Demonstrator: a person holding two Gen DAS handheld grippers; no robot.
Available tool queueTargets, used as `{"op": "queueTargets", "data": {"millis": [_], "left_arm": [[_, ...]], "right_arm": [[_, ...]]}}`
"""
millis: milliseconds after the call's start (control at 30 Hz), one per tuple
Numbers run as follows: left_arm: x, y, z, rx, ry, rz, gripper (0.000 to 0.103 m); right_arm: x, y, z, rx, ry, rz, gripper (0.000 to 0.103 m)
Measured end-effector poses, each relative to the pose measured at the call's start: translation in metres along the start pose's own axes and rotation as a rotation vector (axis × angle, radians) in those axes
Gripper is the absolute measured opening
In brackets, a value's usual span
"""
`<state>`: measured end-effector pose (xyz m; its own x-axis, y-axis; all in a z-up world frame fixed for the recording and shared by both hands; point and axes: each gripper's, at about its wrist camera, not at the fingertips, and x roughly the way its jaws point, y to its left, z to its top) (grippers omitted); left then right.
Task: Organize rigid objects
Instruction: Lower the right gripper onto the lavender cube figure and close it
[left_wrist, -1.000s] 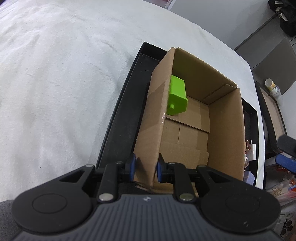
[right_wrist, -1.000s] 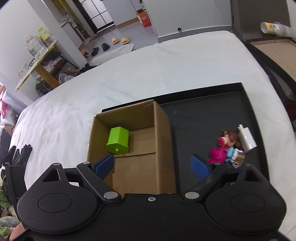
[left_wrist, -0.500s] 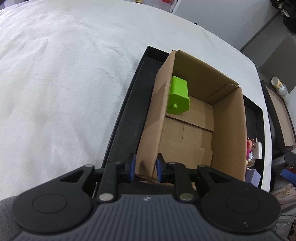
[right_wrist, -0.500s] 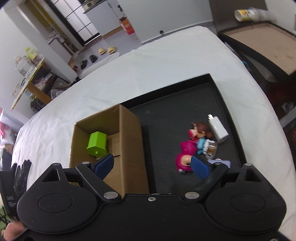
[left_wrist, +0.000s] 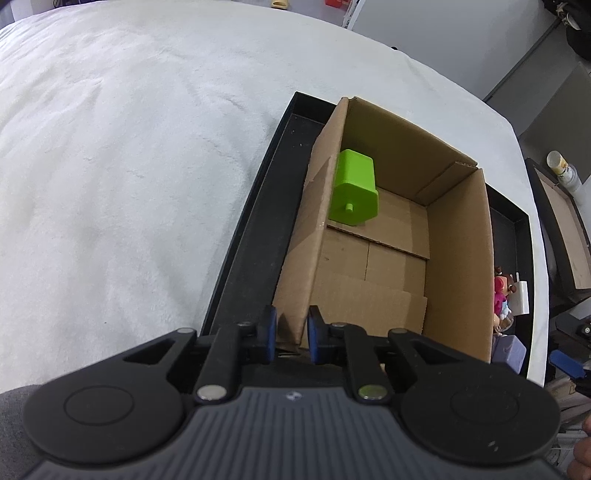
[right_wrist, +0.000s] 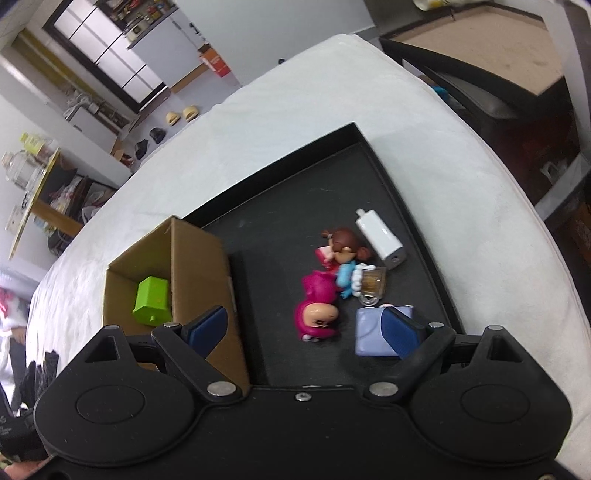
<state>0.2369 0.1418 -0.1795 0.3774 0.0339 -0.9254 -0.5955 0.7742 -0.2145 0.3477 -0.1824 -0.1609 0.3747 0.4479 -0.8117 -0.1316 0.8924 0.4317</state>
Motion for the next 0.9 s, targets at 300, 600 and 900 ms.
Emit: {"op": "queueTargets", "data": {"millis": [300,600,900], "left_arm": [[-0.001,-0.003,-0.002,0.009,-0.008,0.019,0.013],[-0.001,-0.005,0.0,0.021,0.0,0.025,0.013],[0.004,-0.006,-0.001,0.032,0.001,0.034,0.013]], "right_arm": [[0.014,-0.034,-0.005,0.094,0.024,-0.005,0.09],[0.03,-0.052,-0.001,0.18,0.061,0.026,0.089],[0.049,-0.062,0.003,0.226,0.105,-0.003,0.075]]}}
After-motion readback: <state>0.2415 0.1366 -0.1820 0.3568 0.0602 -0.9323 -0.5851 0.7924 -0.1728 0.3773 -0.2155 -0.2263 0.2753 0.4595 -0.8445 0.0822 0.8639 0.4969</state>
